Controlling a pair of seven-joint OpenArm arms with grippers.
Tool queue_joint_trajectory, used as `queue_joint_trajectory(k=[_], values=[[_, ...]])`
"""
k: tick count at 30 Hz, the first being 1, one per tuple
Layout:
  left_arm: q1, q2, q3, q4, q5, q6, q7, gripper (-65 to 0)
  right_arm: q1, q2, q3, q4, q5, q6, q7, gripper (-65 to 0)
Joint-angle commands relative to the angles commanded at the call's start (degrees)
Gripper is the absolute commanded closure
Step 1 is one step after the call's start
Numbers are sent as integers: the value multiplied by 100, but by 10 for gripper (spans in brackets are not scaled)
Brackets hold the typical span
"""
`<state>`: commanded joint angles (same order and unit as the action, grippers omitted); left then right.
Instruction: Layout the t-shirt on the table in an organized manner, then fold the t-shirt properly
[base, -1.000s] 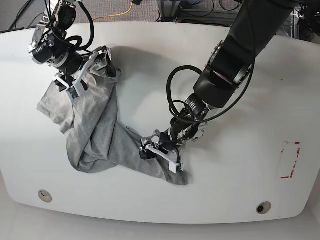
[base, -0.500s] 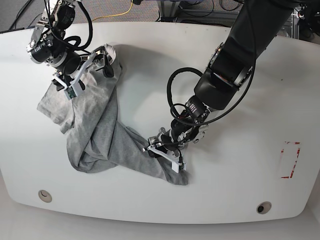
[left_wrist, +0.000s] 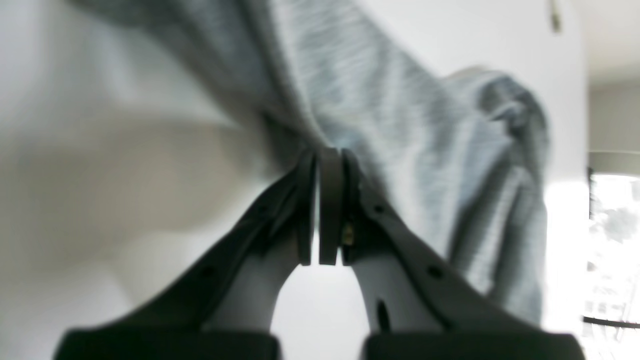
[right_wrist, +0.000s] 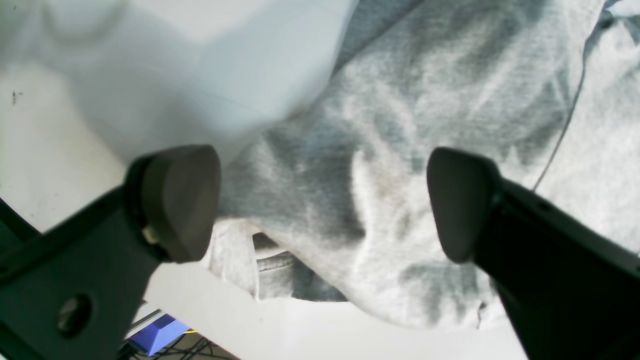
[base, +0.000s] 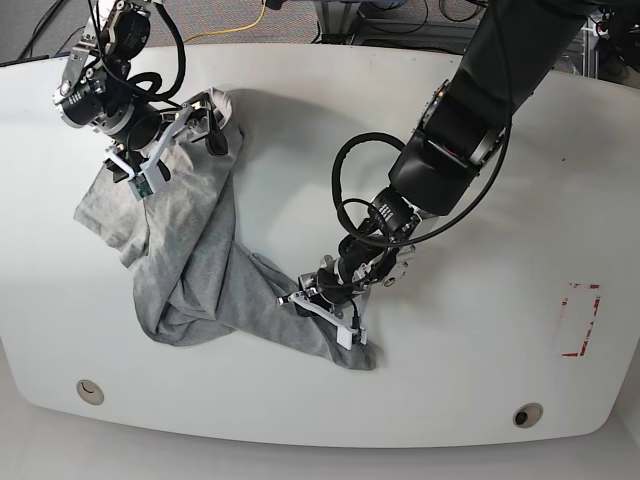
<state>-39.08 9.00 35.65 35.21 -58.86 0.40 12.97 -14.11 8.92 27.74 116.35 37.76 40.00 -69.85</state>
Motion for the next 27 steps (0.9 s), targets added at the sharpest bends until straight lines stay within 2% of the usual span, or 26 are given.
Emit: queue_joint_trajectory(k=[6, 11, 20, 24, 27], values=[[211, 0, -26, 589, 0, 18, 211, -4, 132, 0, 0, 0, 0, 0, 0, -636], [501, -192, -26, 1116, -9, 26, 343, -4, 167, 0, 0, 0, 0, 0, 0, -636], [976, -755, 0, 2286, 26, 26, 730, -4, 607, 0, 0, -18, -62, 0, 18, -637], [1125, -1036, 18, 2673, 26, 9, 844, -7, 1020, 0, 141, -44, -79, 0, 18, -639], [1222, -1326, 158, 3024, 26, 0, 897, -7, 1459, -9, 149, -264, -325, 0, 18, -637]])
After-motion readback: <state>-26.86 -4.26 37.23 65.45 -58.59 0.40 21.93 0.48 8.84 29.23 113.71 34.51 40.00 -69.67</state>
